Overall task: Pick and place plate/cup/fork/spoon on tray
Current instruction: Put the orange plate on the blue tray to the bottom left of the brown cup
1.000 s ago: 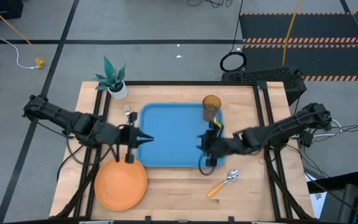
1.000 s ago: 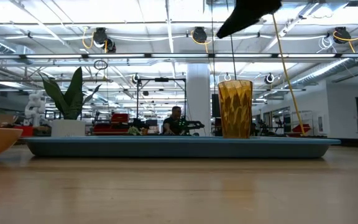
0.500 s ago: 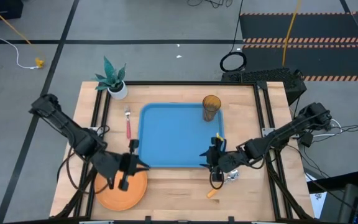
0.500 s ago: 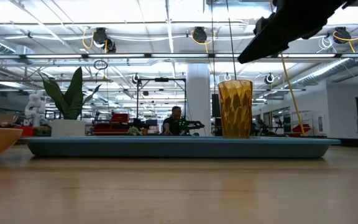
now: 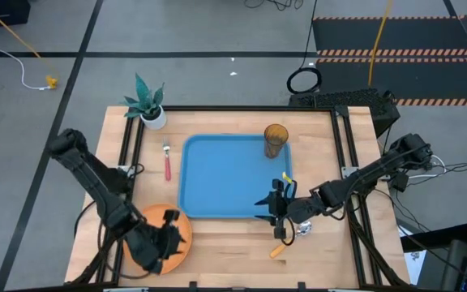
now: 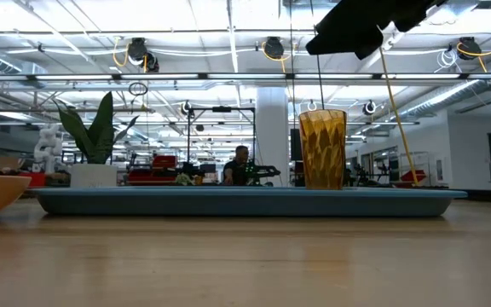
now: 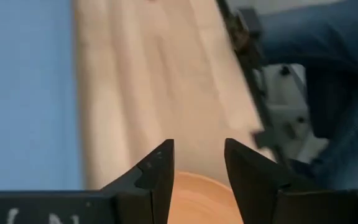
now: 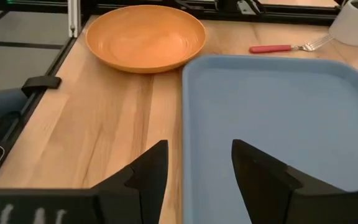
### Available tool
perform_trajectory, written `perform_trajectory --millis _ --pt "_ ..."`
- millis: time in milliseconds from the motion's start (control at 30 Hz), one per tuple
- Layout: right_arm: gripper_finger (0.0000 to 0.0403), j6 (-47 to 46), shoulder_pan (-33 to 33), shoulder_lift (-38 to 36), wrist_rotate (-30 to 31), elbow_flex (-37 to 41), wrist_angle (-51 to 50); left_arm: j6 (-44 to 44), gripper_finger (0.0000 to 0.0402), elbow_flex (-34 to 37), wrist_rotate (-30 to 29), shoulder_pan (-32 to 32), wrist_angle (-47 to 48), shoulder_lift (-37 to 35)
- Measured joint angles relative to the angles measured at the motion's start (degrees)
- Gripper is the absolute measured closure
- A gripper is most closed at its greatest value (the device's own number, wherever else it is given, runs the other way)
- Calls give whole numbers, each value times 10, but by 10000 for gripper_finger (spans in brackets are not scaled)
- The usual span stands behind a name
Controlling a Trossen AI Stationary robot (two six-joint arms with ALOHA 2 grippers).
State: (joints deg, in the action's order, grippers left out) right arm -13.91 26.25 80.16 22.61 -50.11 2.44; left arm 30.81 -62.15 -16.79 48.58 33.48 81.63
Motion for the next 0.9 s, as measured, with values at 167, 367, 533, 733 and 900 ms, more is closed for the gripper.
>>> perform_trajectory --millis 167,367,533,733,900 --pt "234 1 -7 0 1 0 2 81 254 0 36 31 -2 40" --pt "234 13 -17 0 2 0 19 218 254 0 46 51 -1 75" --pt "234 72 -18 0 1 0 58 284 254 0 65 62 -8 105" --pt "234 123 -26 0 1 0 74 288 254 0 67 79 -7 148" --pt "234 136 -38 0 1 0 73 328 254 0 81 80 -11 168"
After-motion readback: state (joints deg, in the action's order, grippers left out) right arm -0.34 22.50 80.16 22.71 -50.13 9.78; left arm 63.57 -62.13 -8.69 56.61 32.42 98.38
